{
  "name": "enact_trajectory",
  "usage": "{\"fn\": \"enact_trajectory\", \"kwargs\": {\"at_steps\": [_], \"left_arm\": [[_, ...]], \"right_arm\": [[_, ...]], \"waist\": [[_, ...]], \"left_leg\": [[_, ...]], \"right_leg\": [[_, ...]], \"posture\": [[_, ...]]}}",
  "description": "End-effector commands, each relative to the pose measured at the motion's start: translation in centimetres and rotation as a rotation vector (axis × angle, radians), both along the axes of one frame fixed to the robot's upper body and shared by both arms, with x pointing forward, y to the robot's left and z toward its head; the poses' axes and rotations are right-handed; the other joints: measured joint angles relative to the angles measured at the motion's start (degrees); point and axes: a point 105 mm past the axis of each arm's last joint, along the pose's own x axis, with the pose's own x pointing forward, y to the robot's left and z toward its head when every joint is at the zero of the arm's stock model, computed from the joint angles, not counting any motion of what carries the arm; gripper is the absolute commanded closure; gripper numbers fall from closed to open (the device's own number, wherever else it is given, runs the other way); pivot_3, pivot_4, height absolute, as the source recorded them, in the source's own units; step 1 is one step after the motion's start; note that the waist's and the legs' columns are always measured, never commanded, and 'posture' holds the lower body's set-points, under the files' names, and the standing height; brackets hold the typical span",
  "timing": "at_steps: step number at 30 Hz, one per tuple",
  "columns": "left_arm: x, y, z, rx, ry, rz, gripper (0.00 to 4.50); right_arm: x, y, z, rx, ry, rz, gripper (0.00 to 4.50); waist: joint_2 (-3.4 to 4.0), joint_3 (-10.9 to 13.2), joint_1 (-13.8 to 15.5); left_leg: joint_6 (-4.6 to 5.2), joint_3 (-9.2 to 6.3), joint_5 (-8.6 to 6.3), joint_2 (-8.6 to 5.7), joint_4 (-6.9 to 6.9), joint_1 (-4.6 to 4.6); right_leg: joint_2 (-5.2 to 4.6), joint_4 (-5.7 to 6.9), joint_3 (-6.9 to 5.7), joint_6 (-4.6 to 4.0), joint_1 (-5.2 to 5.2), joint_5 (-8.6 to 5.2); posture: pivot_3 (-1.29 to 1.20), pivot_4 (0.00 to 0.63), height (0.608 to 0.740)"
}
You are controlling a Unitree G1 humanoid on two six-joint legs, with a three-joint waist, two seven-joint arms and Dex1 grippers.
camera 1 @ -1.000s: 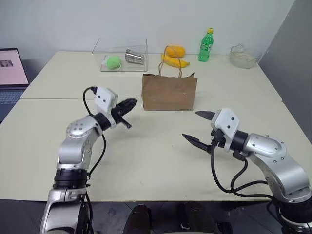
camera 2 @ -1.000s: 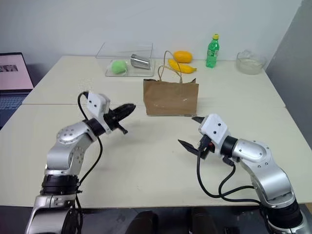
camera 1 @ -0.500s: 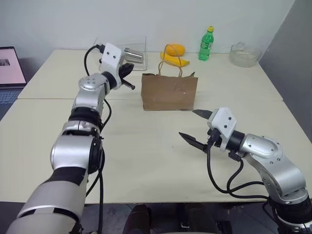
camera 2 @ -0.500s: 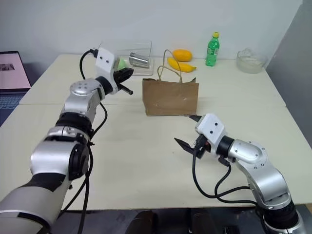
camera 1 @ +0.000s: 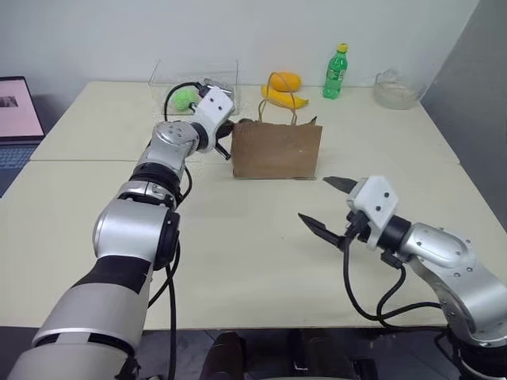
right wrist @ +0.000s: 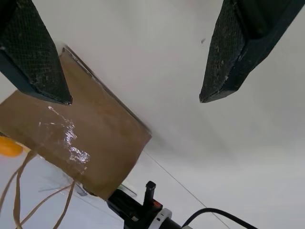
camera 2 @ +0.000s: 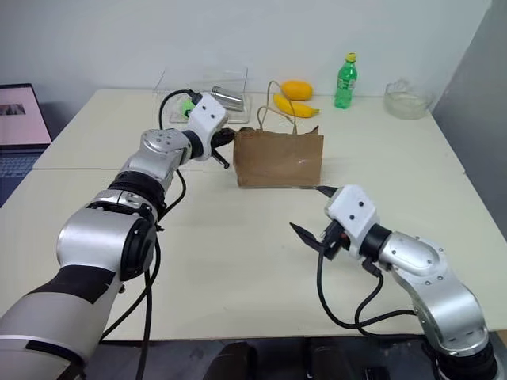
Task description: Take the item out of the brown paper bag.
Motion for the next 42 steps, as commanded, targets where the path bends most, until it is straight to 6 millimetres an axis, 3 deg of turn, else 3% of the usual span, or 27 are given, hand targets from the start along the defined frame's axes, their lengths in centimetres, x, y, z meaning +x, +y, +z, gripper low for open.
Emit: {"fn": "enact_trajectory", "kwargs": {"at_steps": [1, 10, 18, 22, 26, 28, 30, 32, 34, 37, 42], "left_arm": [[-1.5, -1.6, -0.6, 0.051, 0.068, -0.199, 4.46], [-6.2, -0.1, -6.5, 0.303, 0.322, -0.54, 4.46], [-10.7, 1.1, -10.4, 0.365, 0.458, -0.811, 4.46], [-11.0, 1.0, -9.6, 0.32, 0.408, -0.825, 4.46], [-10.6, 1.1, -6.0, 0.283, 0.229, -0.808, 4.46], [-10.6, 1.3, -4.2, 0.268, 0.147, -0.775, 4.08], [-12.3, 1.2, -2.1, 0.231, 0.085, -0.801, 3.63], [-14.5, 0.8, -1.7, 0.219, 0.086, -0.853, 3.07], [-15.8, 0.1, -2.8, 0.239, 0.098, -0.885, 2.46], [-16.1, -1.1, -4.8, 0.287, 0.064, -0.901, 1.61], [-16.3, -4.0, -7.8, 0.309, 0.034, -0.956, 1.61]], "right_arm": [[-0.7, -0.5, 1.2, 0.007, -0.044, -0.011, 0.0], [-0.9, -1.1, 1.0, -0.007, -0.029, -0.024, 0.0], [-0.9, -1.0, 0.7, -0.024, -0.016, -0.003, 0.0], [-0.9, -1.0, 0.6, -0.031, -0.013, 0.003, 0.0], [-1.0, -1.0, 0.2, -0.054, 0.0, 0.019, 0.0], [-1.1, -1.1, -0.2, -0.067, 0.007, 0.025, 0.0], [-1.3, -1.0, -0.6, -0.077, 0.02, 0.037, 0.0], [-1.3, -0.8, -1.0, -0.084, 0.033, 0.055, 0.0], [-1.4, -0.6, -1.4, -0.099, 0.045, 0.079, 0.0], [-1.6, -0.3, -1.8, -0.115, 0.064, 0.112, 0.0], [-2.6, 0.1, -3.2, -0.157, 0.129, 0.164, 0.0]], "waist": [[0.0, 0.0, 0.0], [0.01, 0.0, 0.1], [0.01, 0.0, 0.0], [0.01, 0.0, 0.0], [0.01, 0.0, 0.0], [0.0, 0.0, 0.0], [0.01, 0.0, -0.1], [0.05, 0.0, -0.4], [0.07, 0.0, -0.4], [0.06, 0.0, -0.1], [0.04, -0.1, 0.3]], "left_leg": [[0.0, 0.0, 0.0, 0.0, 0.0, 0.01], [0.02, -0.03, -0.01, -0.01, 0.14, 0.0], [0.03, -0.06, -0.02, 0.02, 0.18, -0.01], [0.04, -0.05, -0.02, 0.03, 0.22, 0.01], [0.1, -0.08, -0.05, 0.06, 0.43, -0.08], [0.1, -0.08, -0.05, 0.07, 0.46, -0.08], [0.1, -0.08, -0.06, 0.08, 0.46, -0.05], [0.1, -0.09, -0.06, 0.18, 0.46, 0.03], [0.1, -0.12, -0.06, 0.34, 0.46, 0.13], [0.1, -0.07, -0.06, 0.16, 0.51, 0.14], [0.1, -0.04, -0.06, 0.03, 0.58, 0.09]], "right_leg": [[0.0, 0.0, -0.01, 0.0, 0.0, 0.0], [0.0, 0.02, 0.02, 0.0, 0.07, 0.0], [0.02, 0.07, 0.03, -0.01, 0.07, 0.0], [0.01, 0.11, 0.06, -0.01, 0.07, 0.0], [0.03, 0.21, 0.05, 0.0, 0.05, 0.0], [0.03, 0.25, 0.07, 0.0, 0.05, 0.0], [0.02, 0.28, 0.1, 0.0, 0.05, -0.01], [0.0, 0.37, 0.22, 0.01, 0.04, -0.02], [-0.08, 0.51, 0.29, 0.08, 0.06, -0.07], [-0.09, 0.53, 0.24, 0.09, 0.08, -0.08], [-0.09, 0.52, 0.17, 0.09, 0.11, -0.08]], "posture": [[0.0, 0.15, 0.74], [0.0, 0.15, 0.74], [0.0, 0.15, 0.74], [0.0, 0.15, 0.74], [0.0, 0.15, 0.74], [0.0, 0.15, 0.74], [0.0, 0.15, 0.74], [0.0, 0.15, 0.74], [0.0, 0.15, 0.74], [0.0, 0.15, 0.74], [0.0, 0.15, 0.74]]}}
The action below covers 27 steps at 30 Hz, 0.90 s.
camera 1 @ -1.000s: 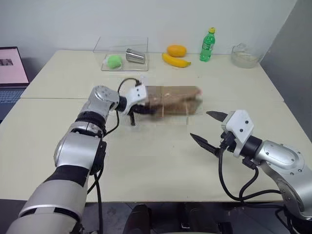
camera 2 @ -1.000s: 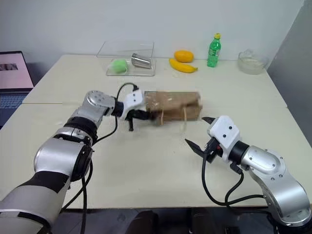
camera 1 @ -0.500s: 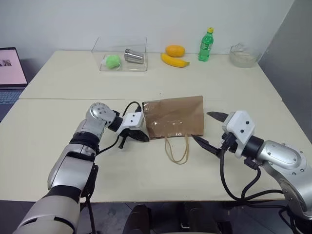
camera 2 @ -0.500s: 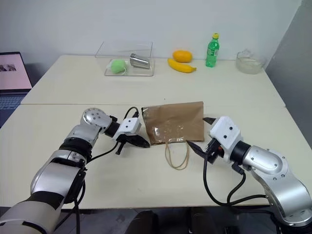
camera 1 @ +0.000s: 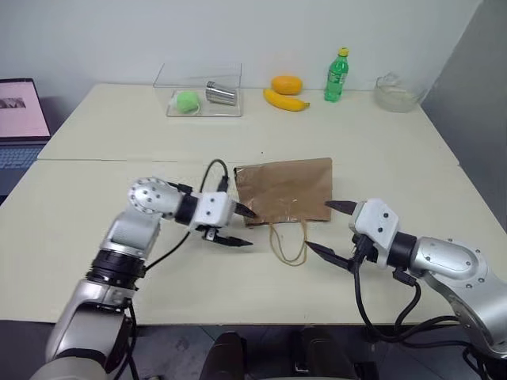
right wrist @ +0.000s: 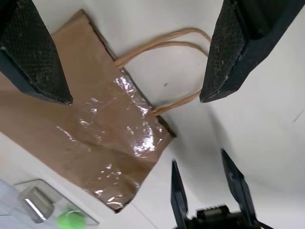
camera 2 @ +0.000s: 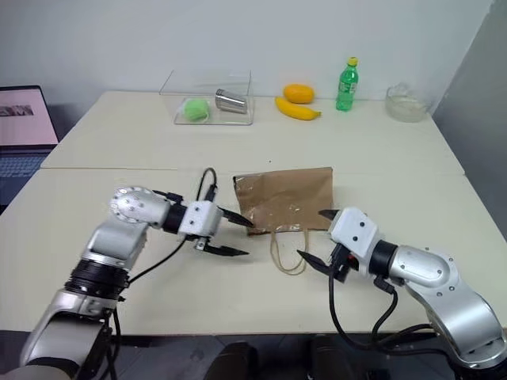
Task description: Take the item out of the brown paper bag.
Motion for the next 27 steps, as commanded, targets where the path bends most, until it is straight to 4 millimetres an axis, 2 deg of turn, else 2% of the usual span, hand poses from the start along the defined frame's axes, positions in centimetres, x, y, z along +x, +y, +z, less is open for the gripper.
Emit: {"fn": "enact_trajectory", "kwargs": {"at_steps": [1, 5, 8, 14, 17, 20, 24, 27], "left_arm": [[0.1, -1.7, -1.0, -0.001, -0.071, -0.043, 1.61], [0.7, -3.3, -2.0, -0.009, -0.101, -0.07, 1.61], [1.4, -3.6, -2.6, 0.007, -0.133, -0.083, 1.61], [2.6, -5.5, -2.2, -0.061, -0.18, -0.073, 1.61], [2.4, -5.8, -2.3, -0.073, -0.177, -0.093, 2.24], [1.9, -5.9, -2.4, -0.091, -0.152, -0.11, 3.19], [2.5, -5.4, -0.9, -0.172, -0.106, -0.032, 4.37], [3.3, -5.2, 0.6, -0.238, -0.083, 0.037, 4.47]], "right_arm": [[-0.9, 0.3, -0.3, -0.023, 0.015, 0.035, 0.0], [-1.6, 0.4, -1.0, -0.039, 0.038, 0.04, 0.0], [-2.0, 0.4, -1.3, -0.043, 0.049, 0.033, 0.0], [-2.2, 0.3, -1.6, -0.051, 0.049, 0.016, 0.0], [-2.4, 0.3, -1.8, -0.056, 0.051, 0.014, 0.0], [-2.5, 0.3, -2.0, -0.063, 0.05, 0.013, 0.0], [-2.5, 0.4, -2.3, -0.071, 0.06, 0.017, 0.0], [-2.5, 0.2, -2.9, -0.105, 0.066, 0.021, 0.0]], "waist": [[0.0, 0.0, -0.1], [-0.01, 0.0, -0.1], [-0.01, 0.0, -0.2], [-0.01, 0.0, -0.2], [-0.02, 0.0, -0.2], [-0.01, 0.0, -0.2], [-0.01, 0.0, -0.2], [-0.01, 0.0, -0.2]], "left_leg": [[0.0, 0.0, 0.0, -0.01, 0.0, -0.01], [0.0, 0.0, 0.0, -0.02, 0.0, -0.03], [0.0, -0.01, 0.0, -0.01, 0.0, -0.03], [0.0, 0.01, 0.0, -0.03, 0.0, -0.04], [0.0, 0.02, 0.0, -0.02, 0.0, -0.04], [0.0, 0.0, 0.0, -0.01, 0.0, -0.04], [0.0, 0.01, 0.0, -0.01, 0.0, -0.04], [0.0, 0.0, 0.0, -0.01, 0.0, -0.03]], "right_leg": [[0.0, -0.02, -0.01, 0.0, 0.0, 0.0], [0.06, -0.03, -0.03, 0.0, -0.03, 0.0], [0.09, -0.01, -0.03, 0.0, -0.03, 0.0], [0.09, -0.05, -0.02, 0.01, -0.02, 0.0], [0.09, -0.06, -0.01, 0.01, -0.02, 0.0], [0.11, -0.04, -0.04, 0.01, -0.03, 0.0], [0.11, -0.04, -0.02, 0.01, -0.02, 0.0], [0.11, -0.04, -0.02, 0.01, -0.02, 0.0]], "posture": [[0.0, 0.15, 0.74], [0.0, 0.15, 0.74], [0.0, 0.15, 0.74], [0.0, 0.15, 0.74], [0.0, 0.15, 0.74], [0.0, 0.15, 0.74], [0.0, 0.15, 0.74], [0.0, 0.15, 0.74]]}}
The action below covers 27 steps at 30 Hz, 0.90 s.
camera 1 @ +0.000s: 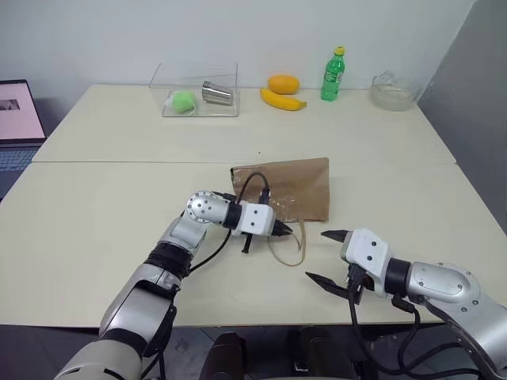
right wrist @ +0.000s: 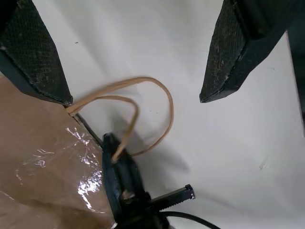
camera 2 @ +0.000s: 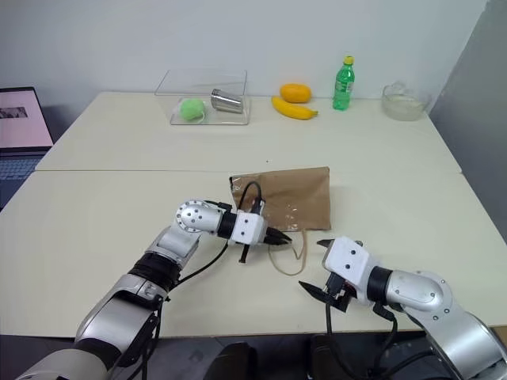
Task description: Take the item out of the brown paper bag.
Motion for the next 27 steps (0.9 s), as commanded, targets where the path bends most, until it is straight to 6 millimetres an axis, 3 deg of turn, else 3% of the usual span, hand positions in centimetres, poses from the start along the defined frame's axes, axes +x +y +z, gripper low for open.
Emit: {"fn": "enact_trajectory", "kwargs": {"at_steps": [1, 6, 11, 15, 21, 24, 27], "left_arm": [[1.0, 0.1, 3.1, -0.118, -0.007, 0.068, 4.47], [2.0, 0.0, 6.0, -0.234, 0.066, 0.151, 4.47], [2.8, -0.3, 7.9, -0.296, 0.081, 0.189, 4.47], [3.2, -0.4, 8.5, -0.296, 0.054, 0.201, 4.47], [3.4, -0.4, 9.1, -0.307, 0.036, 0.214, 4.47], [3.5, -0.2, 9.3, -0.31, 0.03, 0.222, 4.5], [3.7, -0.1, 9.7, -0.319, 0.021, 0.236, 4.5]], "right_arm": [[-0.2, 0.2, 0.5, -0.034, -0.049, 0.032, 0.0], [0.2, 1.3, 0.3, -0.041, -0.059, 0.095, 0.0], [2.2, 3.2, -0.3, -0.073, -0.094, 0.152, 0.0], [4.2, 5.5, -0.7, -0.086, -0.111, 0.182, 0.0], [6.7, 6.9, -2.1, -0.135, -0.123, 0.138, 0.0], [7.3, 6.9, -2.4, -0.158, -0.147, 0.112, 0.67], [7.5, 6.6, -3.0, -0.17, -0.144, 0.081, 1.72]], "waist": [[0.0, 0.0, 0.0], [0.0, 0.0, -0.1], [-0.01, 0.0, -0.2], [0.0, 0.0, -0.2], [0.0, 0.0, -0.1], [0.0, 0.0, -0.1], [0.0, 0.0, -0.1]], "left_leg": [[0.0, 0.0, 0.0, 0.0, 0.0, 0.0], [0.0, -0.01, 0.0, 0.0, 0.0, 0.0], [0.0, -0.01, 0.0, 0.01, 0.01, 0.02], [0.0, -0.01, 0.0, 0.01, 0.01, 0.03], [0.0, -0.03, 0.0, 0.01, 0.01, -0.01], [0.0, -0.04, 0.0, 0.0, 0.01, -0.02], [0.0, -0.04, 0.0, 0.0, 0.01, -0.02]], "right_leg": [[0.0, 0.0, 0.0, 0.0, 0.0, 0.0], [0.01, 0.0, -0.01, 0.0, 0.0, 0.0], [0.04, 0.0, 0.0, 0.0, 0.0, 0.0], [0.05, 0.02, 0.01, 0.0, -0.01, 0.0], [0.02, 0.03, 0.01, -0.02, -0.04, 0.01], [0.0, 0.03, 0.01, -0.02, -0.05, 0.01], [-0.01, 0.03, 0.02, -0.03, -0.05, 0.01]], "posture": [[0.0, 0.15, 0.74], [0.0, 0.15, 0.74], [0.0, 0.15, 0.74], [0.0, 0.15, 0.74], [0.0, 0.15, 0.74], [0.0, 0.15, 0.74], [0.0, 0.15, 0.74]]}}
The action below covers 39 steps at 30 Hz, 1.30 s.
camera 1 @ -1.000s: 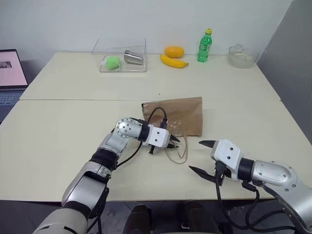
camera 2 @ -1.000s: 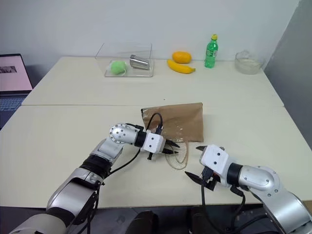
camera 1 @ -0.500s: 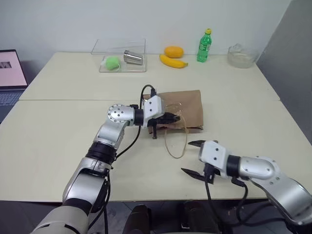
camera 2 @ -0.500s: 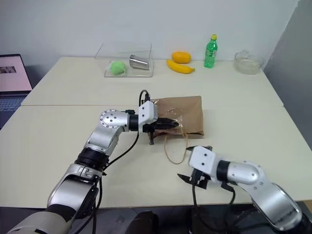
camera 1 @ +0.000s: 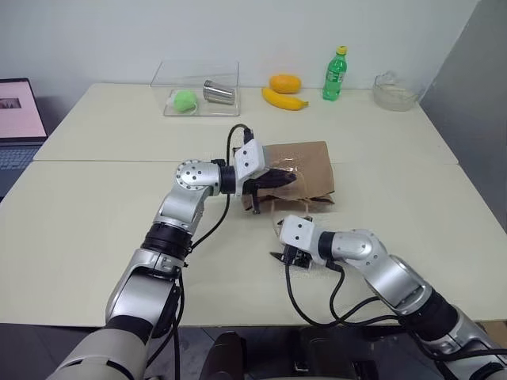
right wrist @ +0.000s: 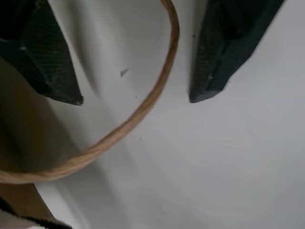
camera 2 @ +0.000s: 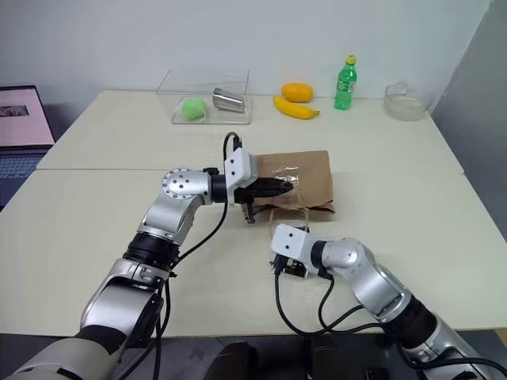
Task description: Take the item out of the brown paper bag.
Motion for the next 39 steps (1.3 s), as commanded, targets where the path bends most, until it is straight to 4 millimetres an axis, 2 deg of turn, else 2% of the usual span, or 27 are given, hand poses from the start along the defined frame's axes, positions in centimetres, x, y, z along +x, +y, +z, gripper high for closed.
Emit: {"fn": "enact_trajectory", "kwargs": {"at_steps": [1, 7, 8, 16, 22, 26, 29, 32, 35, 39], "left_arm": [[0.3, 0.1, 2.8, -0.039, -0.082, 0.014, 4.5], [1.0, 0.0, 3.9, -0.069, -0.087, 0.059, 4.5], [1.3, 0.0, 4.2, -0.077, -0.088, 0.071, 4.5], [4.4, 0.4, 8.5, -0.176, -0.119, 0.234, 4.5], [5.4, 1.3, 10.8, -0.191, -0.178, 0.274, 4.5], [5.6, 1.8, 12.2, -0.218, -0.192, 0.284, 4.5], [4.9, 1.8, 13.5, -0.298, -0.151, 0.232, 4.5], [3.8, 1.4, 13.2, -0.29, -0.151, 0.157, 4.5], [3.1, 1.2, 12.0, -0.254, -0.142, 0.114, 4.5], [2.3, 1.0, 10.9, -0.24, -0.112, 0.08, 4.5]], "right_arm": [[0.4, -0.3, 0.5, -0.003, -0.058, -0.026, 2.11], [0.4, -1.4, -0.8, -0.072, -0.077, -0.053, 4.29], [0.3, -1.6, -1.0, -0.08, -0.077, -0.056, 4.44], [-0.4, -2.4, -2.9, -0.166, -0.076, -0.046, 4.44], [-0.7, -2.2, -3.3, -0.175, -0.069, -0.034, 4.44], [-0.7, -2.4, -3.5, -0.185, -0.069, -0.028, 4.44], [-0.5, -2.7, -3.6, -0.19, -0.07, -0.045, 4.44], [-0.1, -2.5, -2.9, -0.148, -0.083, -0.07, 4.44], [0.0, -2.1, -2.2, -0.096, -0.082, -0.091, 3.84], [-0.1, -2.1, -1.4, -0.078, -0.109, -0.092, 2.47]], "waist": [[0.0, 0.0, 0.0], [0.0, 0.0, 0.0], [0.0, 0.0, 0.0], [-0.01, 0.0, 0.2], [-0.02, 0.0, 0.1], [-0.02, 0.0, 0.1], [-0.02, 0.0, 0.1], [-0.02, 0.0, 0.1], [-0.01, 0.0, 0.0], [-0.01, 0.0, 0.0]], "left_leg": [[0.0, 0.0, 0.0, 0.0, 0.0, 0.0], [0.0, 0.0, 0.0, -0.01, 0.0, 0.01], [0.0, 0.0, 0.0, -0.01, 0.0, 0.01], [0.0, 0.02, 0.0, -0.06, 0.01, 0.0], [0.0, 0.02, 0.0, -0.06, 0.01, 0.03], [0.0, 0.02, 0.0, -0.06, 0.01, 0.02], [0.0, 0.02, 0.0, -0.06, 0.01, 0.02], [-0.01, 0.02, 0.0, -0.05, 0.01, 0.01], [-0.01, 0.03, 0.01, -0.03, 0.01, 0.04], [-0.02, 0.02, 0.01, -0.02, 0.01, 0.05]], "right_leg": [[0.0, 0.01, -0.01, 0.0, 0.0, 0.0], [0.0, 0.01, 0.0, 0.0, 0.0, 0.0], [0.0, 0.01, 0.0, 0.01, 0.0, 0.0], [-0.02, -0.01, -0.04, 0.02, 0.02, -0.01], [-0.02, -0.01, -0.05, 0.02, 0.05, -0.01], [-0.02, -0.02, -0.05, 0.02, 0.04, -0.01], [-0.03, -0.02, -0.06, 0.02, 0.04, -0.01], [-0.03, -0.02, -0.06, 0.02, 0.04, -0.01], [-0.03, 0.01, -0.03, 0.02, 0.04, -0.01], [-0.03, 0.04, -0.01, 0.02, 0.03, -0.01]], "posture": [[0.0, 0.15, 0.74], [0.0, 0.15, 0.74], [0.0, 0.15, 0.74], [0.0, 0.15, 0.74], [0.0, 0.15, 0.74], [0.0, 0.15, 0.74], [0.0, 0.15, 0.74], [0.0, 0.15, 0.74], [0.0, 0.15, 0.74], [0.0, 0.15, 0.74]]}}
